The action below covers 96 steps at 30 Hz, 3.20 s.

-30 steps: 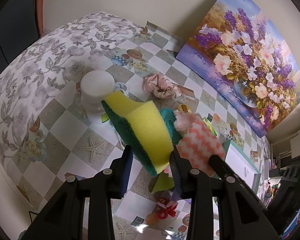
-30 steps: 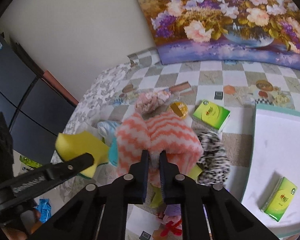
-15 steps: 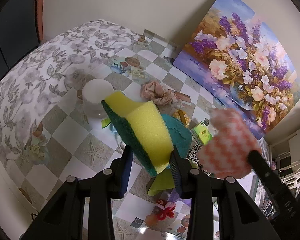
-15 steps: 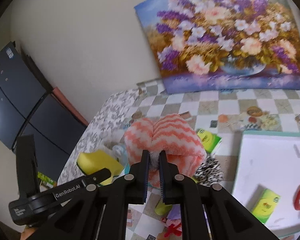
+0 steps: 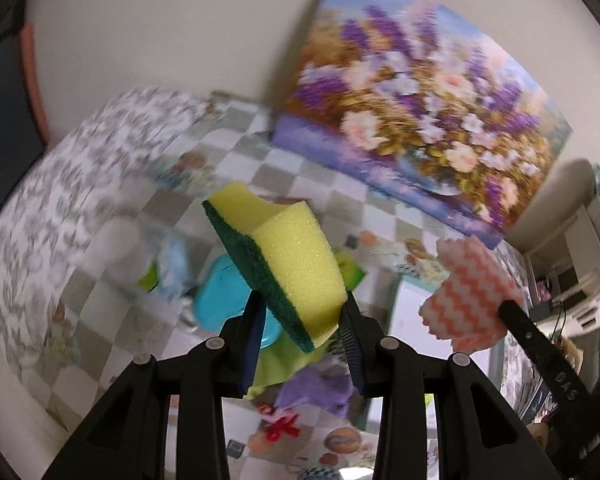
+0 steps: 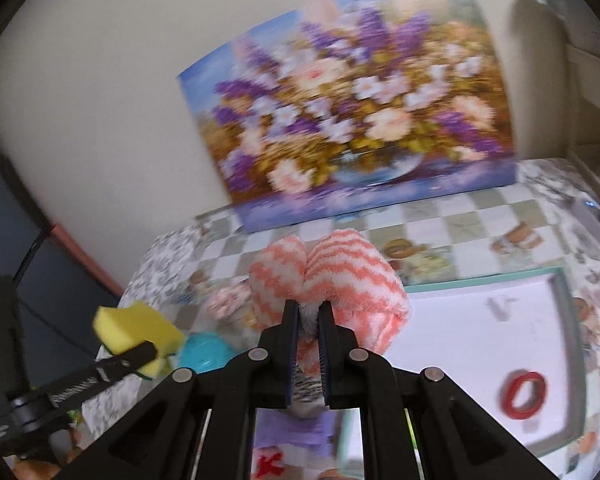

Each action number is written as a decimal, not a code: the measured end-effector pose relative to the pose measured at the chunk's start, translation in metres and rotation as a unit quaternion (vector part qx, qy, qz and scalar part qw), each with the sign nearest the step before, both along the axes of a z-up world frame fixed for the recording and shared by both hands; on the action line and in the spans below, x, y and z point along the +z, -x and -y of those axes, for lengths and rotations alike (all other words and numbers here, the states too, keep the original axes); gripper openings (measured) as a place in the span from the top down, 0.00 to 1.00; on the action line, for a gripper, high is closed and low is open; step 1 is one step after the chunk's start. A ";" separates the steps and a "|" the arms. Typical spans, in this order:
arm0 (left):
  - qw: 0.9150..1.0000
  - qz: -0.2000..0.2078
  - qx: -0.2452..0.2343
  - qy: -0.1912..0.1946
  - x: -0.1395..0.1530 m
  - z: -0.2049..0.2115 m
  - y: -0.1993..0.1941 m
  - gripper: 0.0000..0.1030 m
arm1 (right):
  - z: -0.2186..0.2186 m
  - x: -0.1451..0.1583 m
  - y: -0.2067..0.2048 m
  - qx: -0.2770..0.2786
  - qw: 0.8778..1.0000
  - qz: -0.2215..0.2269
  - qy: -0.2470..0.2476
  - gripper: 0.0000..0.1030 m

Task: Organize soft objects
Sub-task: 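Carry the sponge with the left tool while the right tool carries the towel over the tray, then open the left tool to drop the sponge while the right tool releases the towel into the tray, then withdraw both tools up from the tray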

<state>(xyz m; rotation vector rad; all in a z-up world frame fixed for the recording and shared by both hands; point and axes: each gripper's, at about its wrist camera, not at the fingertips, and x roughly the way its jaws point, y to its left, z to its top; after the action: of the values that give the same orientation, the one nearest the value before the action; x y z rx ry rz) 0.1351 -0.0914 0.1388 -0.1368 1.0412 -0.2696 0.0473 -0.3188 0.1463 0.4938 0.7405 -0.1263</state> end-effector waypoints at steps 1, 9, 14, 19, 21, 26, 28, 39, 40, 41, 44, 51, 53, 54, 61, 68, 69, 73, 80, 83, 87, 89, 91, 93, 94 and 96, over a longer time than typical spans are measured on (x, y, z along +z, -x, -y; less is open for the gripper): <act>1.000 0.005 -0.009 -0.001 0.003 0.009 0.000 0.63 | 0.009 0.000 0.004 -0.014 1.000 -0.003 0.003 0.90; 0.995 0.029 -0.097 -0.008 0.017 0.094 0.007 0.63 | 0.072 -0.012 0.030 -0.094 0.995 -0.025 0.017 0.90; 0.988 0.021 -0.150 -0.004 0.001 0.141 0.015 0.63 | 0.113 -0.026 0.047 -0.139 0.989 -0.047 0.012 0.90; 0.982 0.009 -0.190 -0.007 -0.022 0.175 0.021 0.62 | 0.150 -0.036 0.068 -0.183 0.981 -0.064 -0.002 0.90; 0.979 0.006 -0.202 -0.012 -0.031 0.187 0.023 0.62 | 0.163 -0.042 0.076 -0.198 0.978 -0.071 -0.008 0.90; 0.975 0.002 -0.221 -0.021 -0.052 0.207 0.023 0.62 | 0.183 -0.053 0.088 -0.218 0.972 -0.085 -0.007 0.90; 0.973 0.003 -0.227 -0.032 -0.062 0.213 0.023 0.62 | 0.187 -0.060 0.087 -0.221 0.971 -0.089 -0.009 0.90; 0.965 -0.015 -0.245 -0.095 -0.110 0.226 0.018 0.62 | 0.175 -0.101 0.062 -0.185 0.973 -0.136 -0.013 0.90; 0.964 -0.016 -0.247 -0.098 -0.112 0.227 0.019 0.62 | 0.173 -0.105 0.060 -0.179 0.973 -0.143 -0.013 0.90; 0.962 -0.017 -0.251 -0.103 -0.115 0.228 0.020 0.62 | 0.170 -0.111 0.057 -0.172 0.973 -0.151 -0.014 0.90; 0.960 -0.016 -0.258 -0.111 -0.118 0.231 0.024 0.62 | 0.164 -0.121 0.052 -0.162 0.973 -0.167 -0.014 0.90; 0.954 -0.025 -0.274 -0.117 -0.115 0.238 0.029 0.47 | 0.157 -0.124 0.049 -0.148 0.972 -0.180 -0.013 0.87; 0.954 -0.026 -0.278 -0.111 -0.111 0.239 0.030 0.45 | 0.157 -0.120 0.049 -0.148 0.973 -0.178 -0.010 0.87; 0.953 -0.026 -0.280 -0.109 -0.108 0.240 0.031 0.45 | 0.157 -0.118 0.049 -0.148 0.973 -0.178 -0.008 0.87; 0.961 -0.043 -0.256 -0.093 -0.089 0.229 0.024 0.45 | 0.158 -0.109 0.049 -0.153 0.972 -0.181 -0.007 0.66; 0.973 -0.061 -0.205 -0.086 -0.082 0.207 0.007 0.44 | 0.158 -0.097 0.052 -0.160 0.971 -0.176 0.001 0.55; 0.974 -0.063 -0.201 -0.086 -0.082 0.204 0.005 0.44 | 0.157 -0.096 0.052 -0.161 0.971 -0.177 0.002 0.48; 0.976 -0.070 -0.185 -0.086 -0.084 0.198 0.000 0.44 | 0.155 -0.093 0.051 -0.163 0.969 -0.184 0.008 0.35; 0.982 -0.062 -0.157 -0.084 -0.085 0.188 -0.006 0.13 | 0.151 -0.094 0.049 -0.158 0.966 -0.202 0.023 0.18; 0.984 -0.056 -0.143 -0.086 -0.085 0.183 -0.009 0.09 | 0.149 -0.095 0.048 -0.155 0.966 -0.204 0.023 0.00; 0.987 -0.059 -0.128 -0.079 -0.086 0.177 -0.013 0.09 | 0.146 -0.096 0.047 -0.155 0.966 -0.205 0.034 0.00; 0.987 -0.061 -0.125 -0.079 -0.086 0.175 -0.015 0.09 | 0.146 -0.098 0.046 -0.155 0.965 -0.209 0.034 0.00; 0.987 -0.065 -0.123 -0.082 -0.087 0.173 -0.016 0.09 | 0.146 -0.100 0.045 -0.154 0.964 -0.216 0.032 0.00; 0.986 -0.069 -0.121 -0.086 -0.088 0.171 -0.017 0.09 | 0.144 -0.102 0.045 -0.152 0.962 -0.222 0.030 0.00; 0.986 -0.071 -0.121 -0.088 -0.089 0.170 -0.016 0.09 | 0.144 -0.102 0.044 -0.151 0.962 -0.226 0.030 0.00; 0.985 -0.078 -0.124 -0.090 -0.089 0.167 -0.017 0.09 | 0.141 -0.101 0.045 -0.150 0.960 -0.233 0.030 0.00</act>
<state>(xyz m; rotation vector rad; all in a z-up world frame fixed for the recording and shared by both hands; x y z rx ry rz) 0.1520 -0.2588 0.0498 0.1378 1.2343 -0.3924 0.0024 -0.4600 0.0455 0.5221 1.1156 -0.5620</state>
